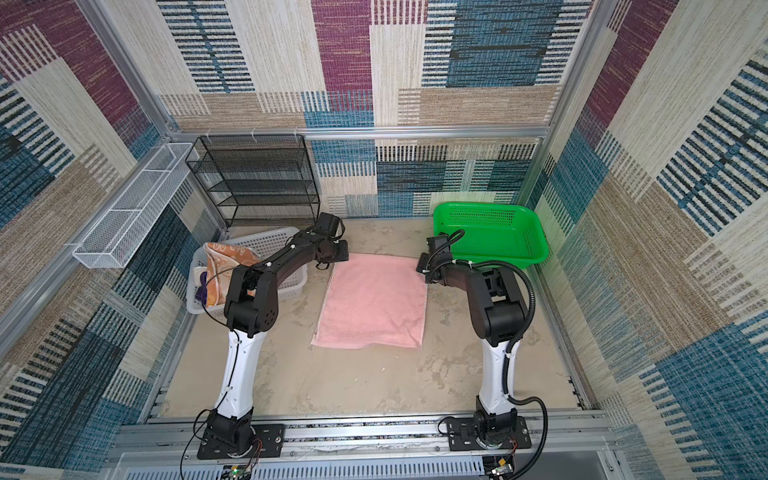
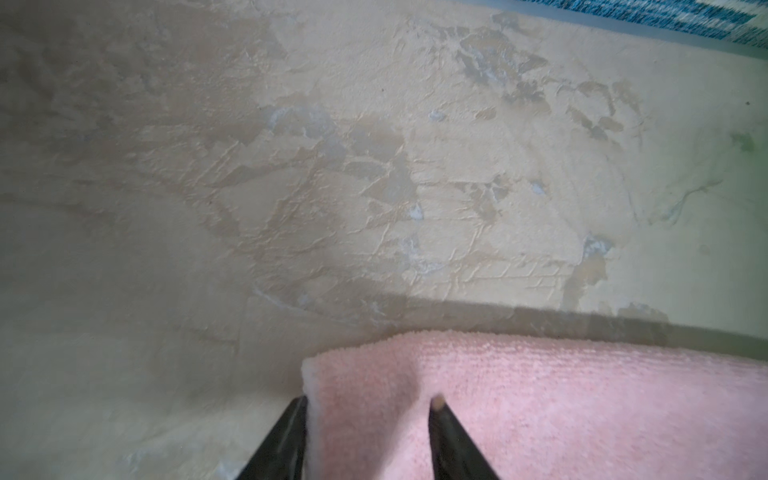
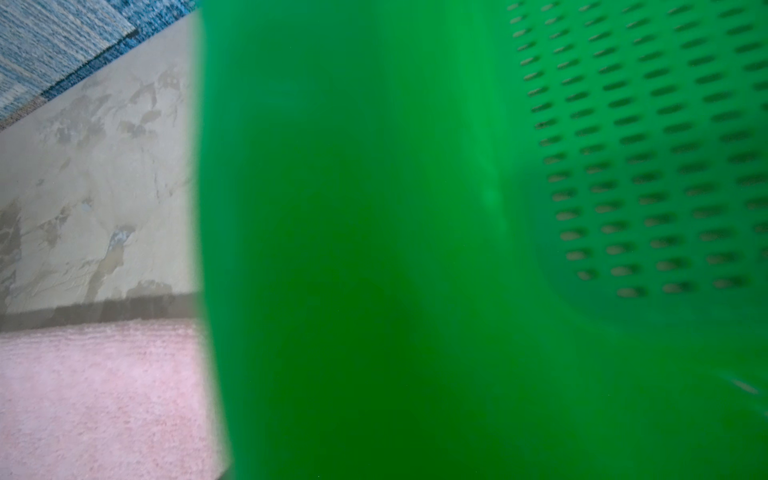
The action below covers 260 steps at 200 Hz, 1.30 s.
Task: Fold and stack the towels
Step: 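Grasp the far corners of the pink towel with both grippers, then fold the far edge toward the robot with both grippers over the towel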
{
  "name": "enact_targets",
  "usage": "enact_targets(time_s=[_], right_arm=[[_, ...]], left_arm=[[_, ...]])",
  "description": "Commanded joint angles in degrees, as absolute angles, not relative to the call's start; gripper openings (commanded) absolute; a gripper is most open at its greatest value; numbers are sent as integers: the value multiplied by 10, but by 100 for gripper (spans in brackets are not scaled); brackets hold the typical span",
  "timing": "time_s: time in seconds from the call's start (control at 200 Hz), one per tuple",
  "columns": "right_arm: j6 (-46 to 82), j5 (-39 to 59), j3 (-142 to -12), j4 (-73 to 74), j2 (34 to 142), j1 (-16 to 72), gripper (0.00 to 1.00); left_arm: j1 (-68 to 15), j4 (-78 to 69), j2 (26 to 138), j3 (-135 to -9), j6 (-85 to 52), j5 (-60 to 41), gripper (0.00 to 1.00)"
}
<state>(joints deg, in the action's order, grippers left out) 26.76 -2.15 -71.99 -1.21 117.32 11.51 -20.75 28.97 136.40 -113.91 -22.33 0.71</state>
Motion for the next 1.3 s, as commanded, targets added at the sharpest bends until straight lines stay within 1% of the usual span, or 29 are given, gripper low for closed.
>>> enact_targets(time_s=[0.0,0.075,0.185,0.321,0.351,0.406,0.446,0.491,0.571,0.741,1.037,1.297], right_arm=[[278,-30,-725,0,1180,114,50],[278,-29,-727,1,1185,113,47],[276,-18,-726,14,1191,113,44],[275,4,-724,32,1201,113,33],[275,9,-723,37,1202,113,30],[276,13,-722,43,1205,113,21],[275,16,-721,46,1207,114,15],[274,18,-720,48,1208,113,8],[271,26,-712,59,1203,113,0],[263,44,-680,94,1174,113,0],[240,66,-623,128,1086,113,0],[208,53,-610,126,1027,113,0]], left_arm=[[-207,287,1378,-1155,-225,1,48],[-207,287,1389,-1163,-225,0,45],[-207,275,1398,-1164,-221,-4,38],[-207,255,1402,-1155,-215,-20,26],[-207,249,1402,-1153,-214,-25,22],[-207,239,1400,-1146,-213,-32,8],[-207,230,1399,-1141,-212,-38,0],[-207,223,1399,-1136,-211,-42,0],[-207,207,1390,-1121,-209,-49,0],[-207,122,1330,-1038,-200,-53,0],[-207,45,1227,-935,-166,-54,0],[-207,-6,1184,-897,-144,-57,0]])
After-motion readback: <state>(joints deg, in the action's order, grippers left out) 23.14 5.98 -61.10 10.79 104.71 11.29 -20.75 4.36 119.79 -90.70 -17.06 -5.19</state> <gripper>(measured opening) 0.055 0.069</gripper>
